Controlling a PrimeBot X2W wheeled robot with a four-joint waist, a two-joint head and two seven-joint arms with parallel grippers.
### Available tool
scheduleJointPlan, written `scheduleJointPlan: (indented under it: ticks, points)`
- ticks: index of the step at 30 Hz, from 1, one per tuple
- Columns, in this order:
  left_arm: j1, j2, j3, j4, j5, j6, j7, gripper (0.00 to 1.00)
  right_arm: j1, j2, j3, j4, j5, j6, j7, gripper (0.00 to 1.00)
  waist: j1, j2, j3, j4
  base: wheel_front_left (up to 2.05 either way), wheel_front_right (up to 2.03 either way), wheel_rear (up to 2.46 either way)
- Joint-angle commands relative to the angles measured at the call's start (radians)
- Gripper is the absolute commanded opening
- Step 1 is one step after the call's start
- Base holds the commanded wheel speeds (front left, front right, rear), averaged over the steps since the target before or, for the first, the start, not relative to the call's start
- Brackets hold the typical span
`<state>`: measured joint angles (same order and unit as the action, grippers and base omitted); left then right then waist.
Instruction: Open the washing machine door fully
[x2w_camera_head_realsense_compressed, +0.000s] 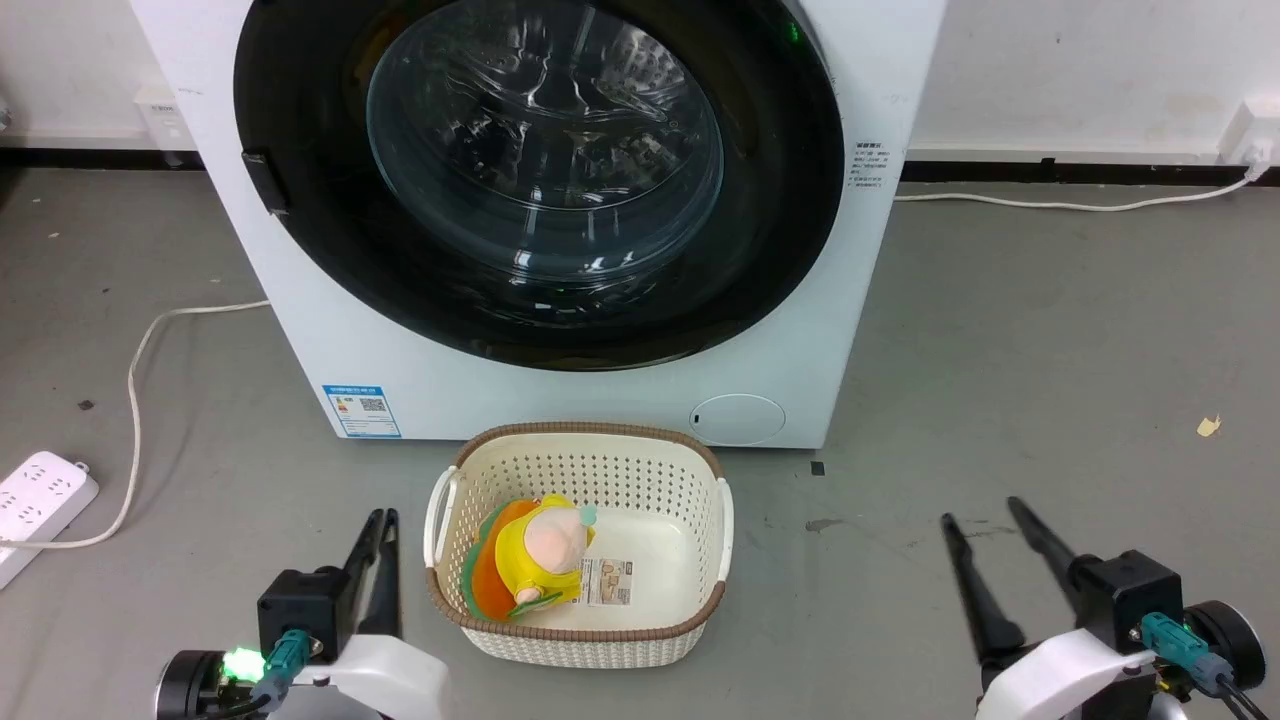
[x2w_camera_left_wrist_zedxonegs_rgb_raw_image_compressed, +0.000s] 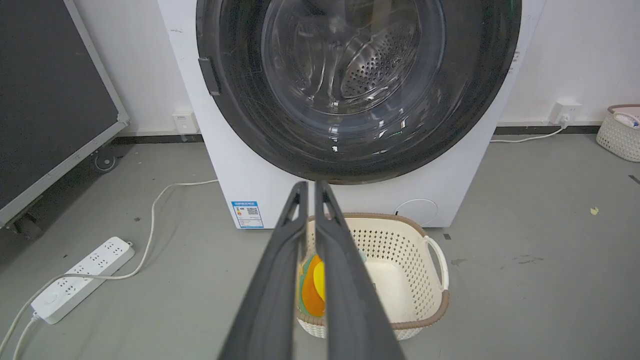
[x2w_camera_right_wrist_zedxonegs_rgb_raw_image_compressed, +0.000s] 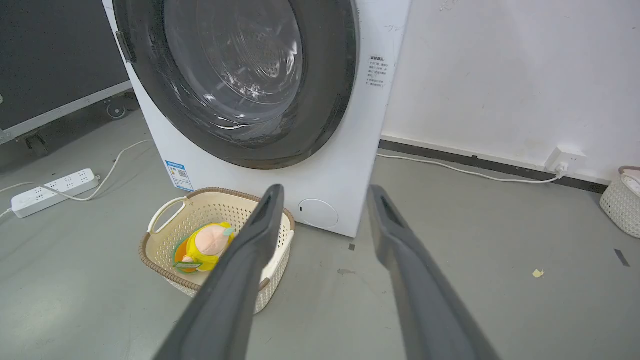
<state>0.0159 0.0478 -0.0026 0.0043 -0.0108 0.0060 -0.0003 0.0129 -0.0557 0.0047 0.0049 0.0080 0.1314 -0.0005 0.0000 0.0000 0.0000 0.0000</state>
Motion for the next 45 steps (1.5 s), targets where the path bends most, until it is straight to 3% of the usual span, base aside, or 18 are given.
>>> scheduleJointPlan:
  ticks: [1, 21, 42, 45]
  points:
    - [-0.001, 0.0, -0.002, 0.001, -0.001, 0.001, -0.002, 1.0, 0.0, 0.0, 0.0, 0.001, 0.002, 0.0, -0.002, 1.0, 0.0, 0.0, 0.0, 0.0, 0.0, 0.0, 0.0]
    - [-0.027, 0.0, -0.049, 0.004, -0.018, 0.021, -0.046, 1.0, -0.031, -0.02, 0.004, 0.001, 0.025, 0.0, -0.046, 1.0, 0.0, 0.0, 0.039, 0.011, 0.0, 0.0, 0.0]
    - [-0.101, 0.001, -0.132, -0.003, -0.039, 0.057, -0.094, 1.0, -0.278, -0.146, 0.014, 0.018, 0.209, 0.0, -0.052, 1.0, 0.0, 0.0, 0.152, 0.053, 0.0, 0.0, 0.0]
    - [-0.11, 0.001, -0.141, -0.004, -0.041, 0.062, -0.1, 1.0, -0.318, -0.161, 0.016, 0.026, 0.238, 0.0, -0.053, 0.07, 0.0, 0.0, 0.165, 0.061, 0.0, 0.0, 0.0]
